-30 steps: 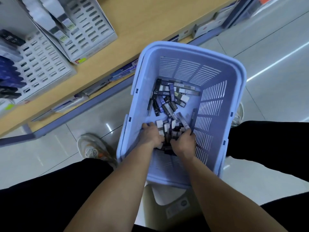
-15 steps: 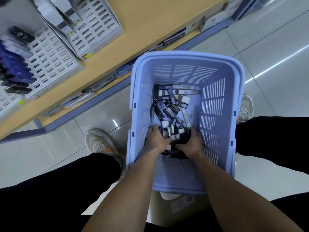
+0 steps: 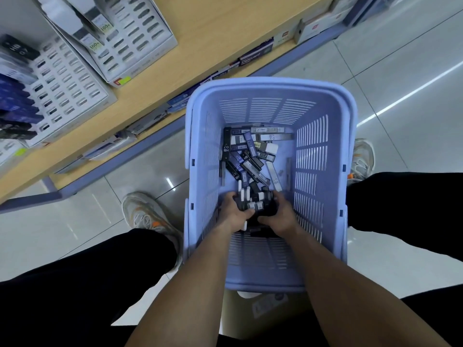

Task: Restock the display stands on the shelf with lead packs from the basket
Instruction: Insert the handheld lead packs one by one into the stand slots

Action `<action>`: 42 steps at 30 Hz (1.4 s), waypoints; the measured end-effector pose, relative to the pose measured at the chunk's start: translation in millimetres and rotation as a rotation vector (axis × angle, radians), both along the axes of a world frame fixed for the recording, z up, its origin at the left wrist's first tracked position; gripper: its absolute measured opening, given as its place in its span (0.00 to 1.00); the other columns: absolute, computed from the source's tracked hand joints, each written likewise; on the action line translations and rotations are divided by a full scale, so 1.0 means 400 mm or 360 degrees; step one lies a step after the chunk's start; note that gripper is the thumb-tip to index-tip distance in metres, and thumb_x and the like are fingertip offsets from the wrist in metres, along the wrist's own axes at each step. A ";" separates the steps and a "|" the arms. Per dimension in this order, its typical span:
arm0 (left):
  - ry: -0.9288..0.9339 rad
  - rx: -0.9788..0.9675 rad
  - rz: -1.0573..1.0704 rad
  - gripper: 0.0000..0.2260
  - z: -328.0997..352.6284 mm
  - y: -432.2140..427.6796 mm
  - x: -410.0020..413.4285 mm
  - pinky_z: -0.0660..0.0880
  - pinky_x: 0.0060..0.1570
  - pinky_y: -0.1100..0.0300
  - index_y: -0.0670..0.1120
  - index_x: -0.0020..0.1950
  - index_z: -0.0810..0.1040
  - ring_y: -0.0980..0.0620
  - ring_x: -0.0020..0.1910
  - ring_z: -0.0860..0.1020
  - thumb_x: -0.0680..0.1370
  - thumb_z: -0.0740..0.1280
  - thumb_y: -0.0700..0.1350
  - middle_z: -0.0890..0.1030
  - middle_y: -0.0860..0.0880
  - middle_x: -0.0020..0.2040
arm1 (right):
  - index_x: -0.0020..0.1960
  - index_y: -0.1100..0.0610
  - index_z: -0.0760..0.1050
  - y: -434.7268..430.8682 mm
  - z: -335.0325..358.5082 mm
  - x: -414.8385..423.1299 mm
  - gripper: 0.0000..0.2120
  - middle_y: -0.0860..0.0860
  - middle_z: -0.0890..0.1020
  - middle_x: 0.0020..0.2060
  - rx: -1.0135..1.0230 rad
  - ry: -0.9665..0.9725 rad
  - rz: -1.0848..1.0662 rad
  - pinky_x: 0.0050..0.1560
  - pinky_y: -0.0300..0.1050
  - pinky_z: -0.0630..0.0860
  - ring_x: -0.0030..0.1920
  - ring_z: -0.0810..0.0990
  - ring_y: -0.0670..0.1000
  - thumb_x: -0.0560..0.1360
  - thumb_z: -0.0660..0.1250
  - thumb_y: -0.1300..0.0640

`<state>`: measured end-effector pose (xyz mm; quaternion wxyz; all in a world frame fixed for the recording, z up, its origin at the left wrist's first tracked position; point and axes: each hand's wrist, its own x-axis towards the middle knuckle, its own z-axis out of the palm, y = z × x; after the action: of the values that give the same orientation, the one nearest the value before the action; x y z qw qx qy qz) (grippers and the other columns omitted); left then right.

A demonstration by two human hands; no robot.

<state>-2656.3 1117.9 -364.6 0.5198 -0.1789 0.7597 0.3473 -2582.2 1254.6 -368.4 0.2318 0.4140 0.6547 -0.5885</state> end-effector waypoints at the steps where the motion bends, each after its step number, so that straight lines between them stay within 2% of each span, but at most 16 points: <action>1: -0.0018 -0.0003 0.0007 0.30 -0.001 -0.001 -0.002 0.73 0.66 0.50 0.45 0.72 0.63 0.46 0.63 0.76 0.76 0.75 0.43 0.76 0.47 0.63 | 0.65 0.52 0.71 -0.001 -0.001 -0.003 0.35 0.49 0.82 0.52 -0.0019 -0.0006 -0.0037 0.58 0.49 0.79 0.56 0.82 0.52 0.63 0.77 0.74; 3: -0.0023 0.0002 0.0009 0.33 -0.006 0.001 -0.003 0.72 0.68 0.50 0.45 0.76 0.61 0.46 0.65 0.75 0.77 0.75 0.45 0.73 0.46 0.68 | 0.63 0.52 0.70 0.001 0.003 -0.013 0.32 0.48 0.81 0.49 -0.0087 -0.0043 -0.0122 0.55 0.46 0.78 0.54 0.82 0.51 0.67 0.75 0.75; 6: 0.0017 -0.0018 0.0020 0.31 -0.012 0.007 -0.006 0.71 0.66 0.54 0.44 0.75 0.62 0.49 0.63 0.73 0.78 0.74 0.44 0.72 0.47 0.67 | 0.64 0.53 0.70 0.002 -0.006 -0.022 0.29 0.49 0.81 0.50 -0.0136 -0.0055 -0.0119 0.56 0.46 0.78 0.56 0.81 0.53 0.69 0.74 0.73; 9: -0.0005 -0.0025 0.0087 0.30 -0.018 0.008 -0.009 0.70 0.69 0.50 0.45 0.76 0.62 0.46 0.66 0.73 0.79 0.73 0.44 0.73 0.45 0.70 | 0.61 0.50 0.71 -0.001 -0.011 -0.024 0.27 0.49 0.82 0.51 -0.0144 -0.0029 -0.0114 0.58 0.47 0.79 0.56 0.82 0.52 0.70 0.73 0.73; 12: -0.0019 0.0013 0.0189 0.31 -0.017 0.013 -0.022 0.69 0.72 0.46 0.48 0.78 0.60 0.44 0.70 0.72 0.79 0.72 0.46 0.72 0.46 0.73 | 0.63 0.50 0.71 0.001 -0.011 -0.034 0.27 0.45 0.82 0.50 -0.0168 -0.0035 -0.0165 0.53 0.41 0.79 0.53 0.81 0.47 0.72 0.73 0.71; 14: 0.0023 0.0072 0.0276 0.32 -0.015 0.019 -0.035 0.68 0.71 0.48 0.49 0.79 0.59 0.45 0.70 0.72 0.79 0.72 0.47 0.72 0.49 0.72 | 0.67 0.51 0.71 0.006 -0.016 -0.049 0.28 0.43 0.81 0.50 -0.0124 -0.0046 -0.0194 0.50 0.37 0.77 0.51 0.80 0.42 0.72 0.73 0.69; 18: 0.0056 0.0145 0.0356 0.34 -0.020 0.039 -0.070 0.67 0.71 0.51 0.50 0.81 0.55 0.46 0.71 0.70 0.80 0.70 0.48 0.70 0.52 0.72 | 0.68 0.54 0.72 0.018 -0.016 -0.096 0.26 0.44 0.81 0.50 -0.0058 0.0009 -0.0182 0.52 0.39 0.78 0.49 0.79 0.40 0.73 0.74 0.67; 21: 0.0075 0.0191 0.0402 0.29 -0.030 0.052 -0.088 0.72 0.63 0.55 0.49 0.78 0.59 0.50 0.63 0.75 0.81 0.69 0.45 0.75 0.52 0.66 | 0.66 0.49 0.72 0.031 -0.010 -0.136 0.25 0.42 0.82 0.50 -0.0087 0.0088 -0.0161 0.53 0.38 0.80 0.49 0.80 0.39 0.75 0.71 0.68; 23: 0.0052 0.0223 0.0445 0.30 -0.033 0.058 -0.094 0.74 0.65 0.52 0.49 0.77 0.60 0.49 0.62 0.77 0.80 0.71 0.45 0.77 0.49 0.67 | 0.66 0.51 0.74 0.037 -0.016 -0.154 0.22 0.45 0.84 0.52 -0.0102 0.0131 -0.0143 0.58 0.44 0.80 0.53 0.82 0.44 0.75 0.70 0.67; 25: 0.0072 0.0253 0.0483 0.29 -0.034 0.061 -0.100 0.74 0.63 0.54 0.49 0.75 0.63 0.50 0.61 0.77 0.78 0.73 0.45 0.78 0.50 0.65 | 0.66 0.51 0.75 0.038 -0.014 -0.163 0.21 0.47 0.85 0.54 -0.0136 0.0140 -0.0135 0.61 0.51 0.79 0.56 0.83 0.47 0.75 0.70 0.66; 29: 0.0116 0.0284 0.0599 0.31 -0.035 0.060 -0.101 0.74 0.57 0.57 0.49 0.73 0.66 0.51 0.58 0.78 0.75 0.77 0.46 0.80 0.51 0.62 | 0.65 0.53 0.76 0.035 -0.013 -0.162 0.18 0.49 0.85 0.54 -0.0252 0.0099 -0.0150 0.62 0.55 0.79 0.56 0.84 0.50 0.78 0.66 0.66; 32: 0.0152 0.0320 0.0618 0.26 -0.034 0.059 -0.102 0.77 0.58 0.56 0.51 0.67 0.73 0.53 0.56 0.81 0.72 0.79 0.47 0.83 0.52 0.58 | 0.70 0.54 0.73 0.038 -0.016 -0.157 0.21 0.51 0.83 0.60 -0.0249 0.0072 -0.0191 0.63 0.56 0.78 0.59 0.82 0.51 0.78 0.67 0.63; 35: 0.0213 0.0362 0.0588 0.15 -0.022 0.062 -0.112 0.79 0.49 0.63 0.53 0.55 0.80 0.57 0.50 0.84 0.72 0.79 0.45 0.86 0.54 0.50 | 0.67 0.54 0.76 0.045 -0.003 -0.159 0.19 0.50 0.84 0.57 -0.0269 0.0125 -0.0247 0.61 0.51 0.79 0.58 0.83 0.49 0.78 0.67 0.65; 37: 0.0226 0.0383 0.0603 0.13 -0.012 0.066 -0.115 0.80 0.43 0.65 0.52 0.54 0.81 0.58 0.47 0.85 0.72 0.79 0.44 0.87 0.54 0.48 | 0.64 0.53 0.78 0.048 0.010 -0.164 0.17 0.49 0.85 0.54 -0.0287 0.0168 -0.0257 0.60 0.48 0.79 0.56 0.83 0.49 0.78 0.66 0.67; 40: 0.0295 0.0408 0.0618 0.13 -0.009 0.069 -0.119 0.80 0.46 0.64 0.52 0.52 0.81 0.57 0.48 0.85 0.72 0.80 0.44 0.87 0.53 0.48 | 0.64 0.55 0.79 0.050 0.017 -0.172 0.17 0.50 0.85 0.55 -0.0310 0.0190 -0.0292 0.62 0.51 0.78 0.58 0.83 0.51 0.78 0.66 0.67; 42: 0.0335 0.0382 0.0582 0.18 -0.005 0.070 -0.122 0.80 0.50 0.63 0.52 0.56 0.79 0.57 0.50 0.84 0.70 0.81 0.46 0.86 0.54 0.50 | 0.64 0.55 0.79 0.048 0.016 -0.177 0.17 0.51 0.85 0.55 -0.0309 0.0184 -0.0303 0.61 0.51 0.78 0.57 0.83 0.52 0.78 0.66 0.67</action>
<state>-2705.1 1146.0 -366.7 0.3837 -0.2133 0.7180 0.5401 -2653.0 1274.0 -362.0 0.1758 0.4151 0.5647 -0.6913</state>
